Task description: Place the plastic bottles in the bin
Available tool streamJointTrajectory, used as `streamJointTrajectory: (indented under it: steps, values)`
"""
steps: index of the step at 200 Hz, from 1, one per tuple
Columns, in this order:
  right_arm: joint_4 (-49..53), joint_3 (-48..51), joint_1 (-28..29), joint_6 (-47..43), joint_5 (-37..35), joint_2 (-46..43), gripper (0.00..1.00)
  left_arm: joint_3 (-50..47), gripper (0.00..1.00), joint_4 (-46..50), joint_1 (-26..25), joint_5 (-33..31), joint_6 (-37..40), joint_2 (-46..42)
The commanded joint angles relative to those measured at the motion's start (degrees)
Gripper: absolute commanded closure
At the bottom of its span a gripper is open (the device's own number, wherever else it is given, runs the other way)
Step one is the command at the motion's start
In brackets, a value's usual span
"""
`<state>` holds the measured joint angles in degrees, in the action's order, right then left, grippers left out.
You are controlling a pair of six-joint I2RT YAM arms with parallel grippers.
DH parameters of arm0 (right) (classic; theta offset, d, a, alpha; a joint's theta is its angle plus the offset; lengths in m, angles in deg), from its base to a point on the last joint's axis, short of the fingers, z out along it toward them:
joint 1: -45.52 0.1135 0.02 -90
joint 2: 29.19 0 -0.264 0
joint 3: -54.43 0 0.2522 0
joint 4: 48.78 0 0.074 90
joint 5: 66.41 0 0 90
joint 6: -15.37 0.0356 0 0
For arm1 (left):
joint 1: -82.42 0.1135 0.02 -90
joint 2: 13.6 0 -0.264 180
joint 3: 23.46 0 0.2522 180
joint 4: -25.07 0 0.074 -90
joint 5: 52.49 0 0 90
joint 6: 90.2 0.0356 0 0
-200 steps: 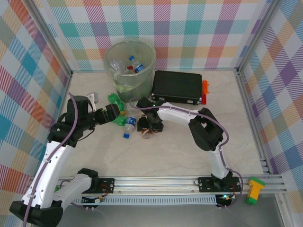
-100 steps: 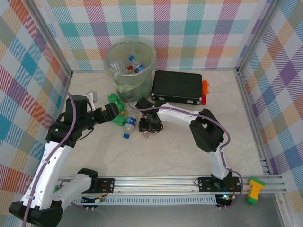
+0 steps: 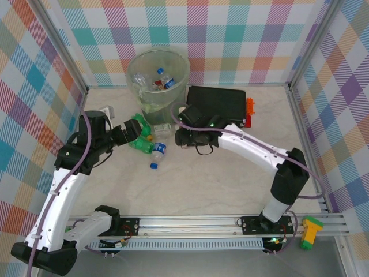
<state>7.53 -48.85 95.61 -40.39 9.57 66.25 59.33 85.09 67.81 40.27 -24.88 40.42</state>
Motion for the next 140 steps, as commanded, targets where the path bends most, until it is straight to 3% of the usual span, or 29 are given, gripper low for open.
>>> streamJointTrajectory:
  steps: [1, 42, 90, 140]
  values:
    - [-0.2, -5.56, 0.45, -11.29, -7.08, -1.52, 0.43, 2.5, 0.0, -0.2, -0.51, -0.94, -0.41, 0.29]
    - [2.22, -19.28, 0.45, -28.52, -15.29, 4.74, 0.42, 3.97, 0.01, 0.43, -0.51, -1.01, -0.53, 0.75]
    - [-4.64, -30.2, 0.32, -44.75, -18.49, 13.15, 0.42, 5.36, 0.0, 1.54, -0.51, -1.04, -1.04, 1.18]
    - [-9.33, -43.38, -1.93, -52.69, -18.21, 23.18, 0.42, 6.93, 0.01, 3.11, -0.51, -0.99, -1.85, 1.49]
